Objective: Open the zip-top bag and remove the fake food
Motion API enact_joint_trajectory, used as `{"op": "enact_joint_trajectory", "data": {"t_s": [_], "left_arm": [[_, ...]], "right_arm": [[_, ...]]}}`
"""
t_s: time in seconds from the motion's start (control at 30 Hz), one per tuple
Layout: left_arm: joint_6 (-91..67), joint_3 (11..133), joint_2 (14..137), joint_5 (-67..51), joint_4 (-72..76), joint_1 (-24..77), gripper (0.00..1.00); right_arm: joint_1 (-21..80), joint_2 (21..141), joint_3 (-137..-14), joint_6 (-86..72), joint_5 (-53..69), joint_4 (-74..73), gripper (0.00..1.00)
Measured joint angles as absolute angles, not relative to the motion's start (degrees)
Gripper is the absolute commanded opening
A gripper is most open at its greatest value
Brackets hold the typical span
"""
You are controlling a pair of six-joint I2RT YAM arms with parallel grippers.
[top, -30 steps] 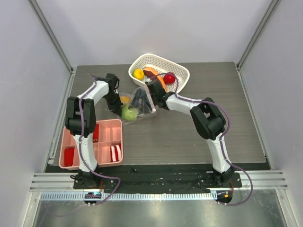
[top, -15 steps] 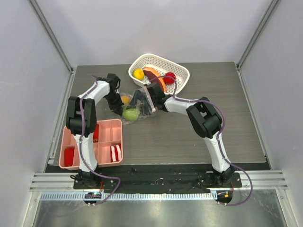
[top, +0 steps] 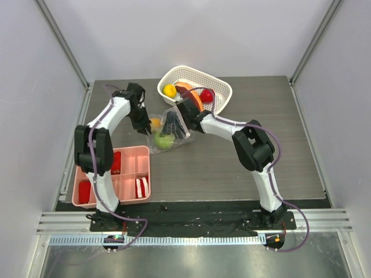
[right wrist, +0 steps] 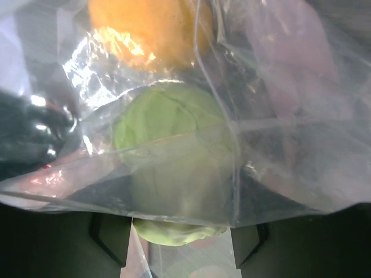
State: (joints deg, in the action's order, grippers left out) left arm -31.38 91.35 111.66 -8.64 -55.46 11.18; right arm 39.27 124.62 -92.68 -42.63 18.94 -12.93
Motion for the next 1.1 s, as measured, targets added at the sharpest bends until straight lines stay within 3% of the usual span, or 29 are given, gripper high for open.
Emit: {"op": "enact_joint_trajectory", "data": {"t_s": [0.17,0.3,0.57,0.93,0.97,1.1], "left_arm": [[-31.66,92.88,103.61,-10.66,-55.0,11.16,0.4],[-34.2,93.1,98.02,-13.98,-53.19,11.16,0.48],[-40.95,92.09,88.77,-19.51,-46.98,11.16,0.56],[-44.64,99.15,91.55,-21.78,-47.24,13.39,0.66],[-44.77,99.63,91.55,-22.02,-47.35,13.58,0.71],[-45.69,100.2,91.55,-22.79,-47.07,13.82,0.68]], "right_arm": [[39.24,124.36,-100.36,-38.15,14.79,-24.25,0.29],[39.24,123.61,-106.02,-35.99,11.25,-30.5,0.12],[39.16,120.92,-112.25,-33.21,5.32,-41.12,0.09],[41.12,118.15,-119.48,-26.22,-3.77,-48.49,0.05],[41.6,118.15,-120.05,-25.54,-4.1,-48.75,0.05],[43.09,118.15,-121.56,-23.53,-6.52,-49.08,0.04]]}}
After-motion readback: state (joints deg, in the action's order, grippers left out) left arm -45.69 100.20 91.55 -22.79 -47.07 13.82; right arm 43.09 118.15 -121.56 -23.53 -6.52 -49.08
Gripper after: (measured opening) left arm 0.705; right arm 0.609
